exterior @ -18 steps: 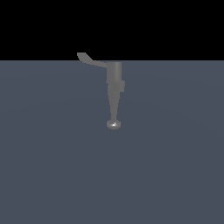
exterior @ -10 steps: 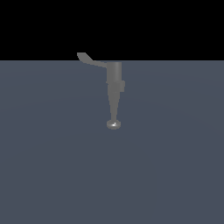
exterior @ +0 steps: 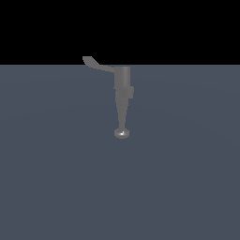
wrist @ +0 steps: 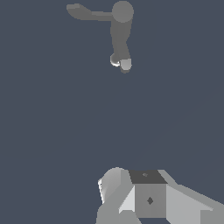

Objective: Turn on the faucet by rotating a designated handle.

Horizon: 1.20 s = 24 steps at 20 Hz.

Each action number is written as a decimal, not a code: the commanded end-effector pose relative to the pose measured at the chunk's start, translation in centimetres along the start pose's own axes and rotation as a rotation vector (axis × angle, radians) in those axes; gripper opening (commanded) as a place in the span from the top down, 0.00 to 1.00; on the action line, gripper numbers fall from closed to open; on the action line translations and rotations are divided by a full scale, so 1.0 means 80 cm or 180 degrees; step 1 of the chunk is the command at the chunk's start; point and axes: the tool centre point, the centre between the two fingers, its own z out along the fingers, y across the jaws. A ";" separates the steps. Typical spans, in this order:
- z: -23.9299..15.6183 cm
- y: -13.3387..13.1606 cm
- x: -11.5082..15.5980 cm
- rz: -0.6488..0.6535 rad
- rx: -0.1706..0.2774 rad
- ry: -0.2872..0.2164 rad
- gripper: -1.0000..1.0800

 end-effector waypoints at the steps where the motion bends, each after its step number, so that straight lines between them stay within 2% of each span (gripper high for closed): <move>1: 0.000 -0.001 0.005 0.0055 -0.0013 0.0000 1.00; 10: 0.004 -0.008 0.042 0.0467 -0.0092 0.0011 1.00; 24: 0.029 -0.029 0.135 0.1457 -0.0223 0.0069 1.00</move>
